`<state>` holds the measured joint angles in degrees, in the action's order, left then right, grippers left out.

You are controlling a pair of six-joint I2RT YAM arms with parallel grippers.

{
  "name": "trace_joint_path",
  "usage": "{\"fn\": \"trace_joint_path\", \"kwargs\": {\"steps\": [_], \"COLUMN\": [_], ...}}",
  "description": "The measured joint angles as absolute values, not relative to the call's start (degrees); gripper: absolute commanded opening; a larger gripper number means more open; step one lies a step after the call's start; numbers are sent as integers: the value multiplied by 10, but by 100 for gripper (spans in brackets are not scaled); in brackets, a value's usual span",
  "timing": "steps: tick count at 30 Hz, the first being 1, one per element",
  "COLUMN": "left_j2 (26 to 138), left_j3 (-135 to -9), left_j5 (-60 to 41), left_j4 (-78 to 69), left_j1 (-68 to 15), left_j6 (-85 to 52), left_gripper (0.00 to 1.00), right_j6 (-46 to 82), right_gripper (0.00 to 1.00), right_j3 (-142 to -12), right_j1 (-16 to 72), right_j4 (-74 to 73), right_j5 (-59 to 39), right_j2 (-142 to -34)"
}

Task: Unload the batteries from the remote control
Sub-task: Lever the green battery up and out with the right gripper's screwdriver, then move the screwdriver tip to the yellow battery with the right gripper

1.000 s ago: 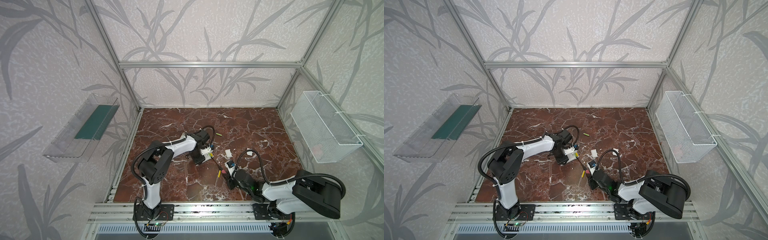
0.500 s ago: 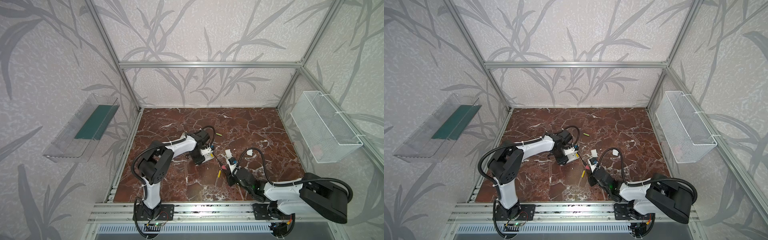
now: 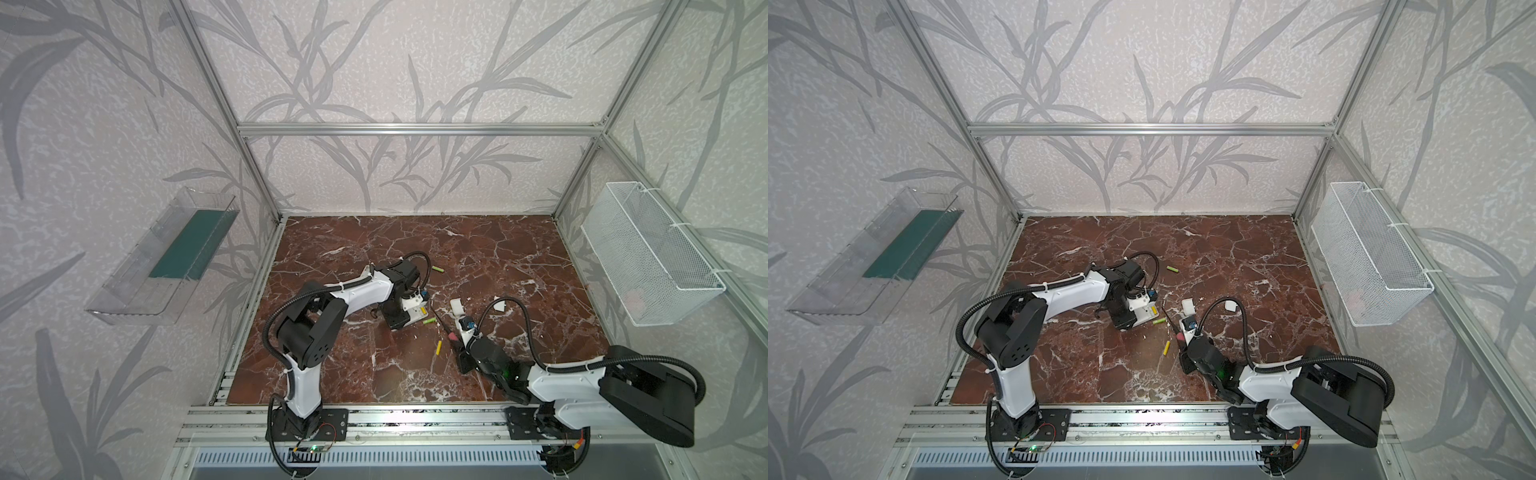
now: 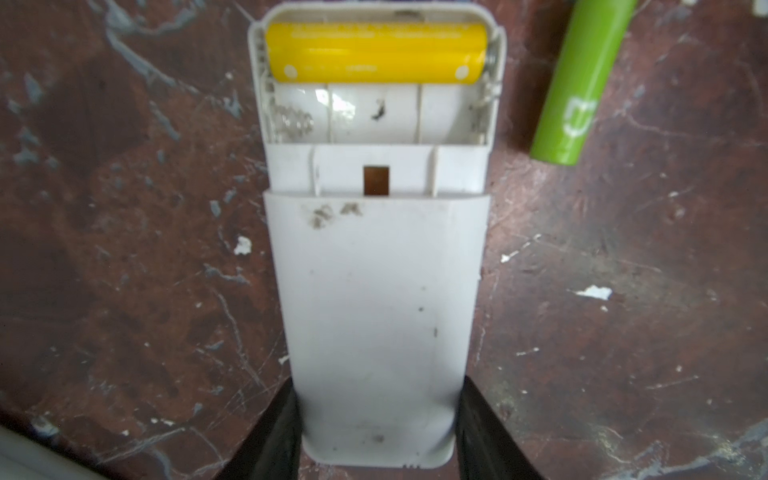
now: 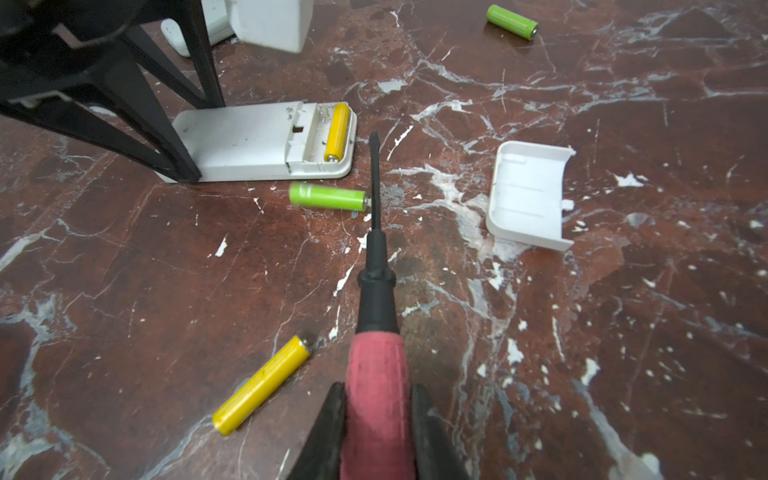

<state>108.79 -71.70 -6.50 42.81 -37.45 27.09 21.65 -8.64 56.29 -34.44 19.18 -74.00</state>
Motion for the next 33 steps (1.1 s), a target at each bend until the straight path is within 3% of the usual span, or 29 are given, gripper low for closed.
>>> {"fn": "trace_joint_path", "kwargs": {"steps": [10,24,33], "left_j2": [1088,1088,1088], "left_j3": [-717,-717,-717], "left_j5": [-65,-64,-60], "left_j4": [428,428,428], "left_j1": [-375,-375,-377], "left_j6": [272,273,264], "left_gripper": [11,11,11], "right_j6": [212,212,215], "right_gripper": [0,0,0], "right_j3": [-90,-108,-186], "right_j1": [563,563,558], "right_j4": [-318,-316,-173], "right_j5": [189,174,163], "right_j2": [-704,-742,-675]}}
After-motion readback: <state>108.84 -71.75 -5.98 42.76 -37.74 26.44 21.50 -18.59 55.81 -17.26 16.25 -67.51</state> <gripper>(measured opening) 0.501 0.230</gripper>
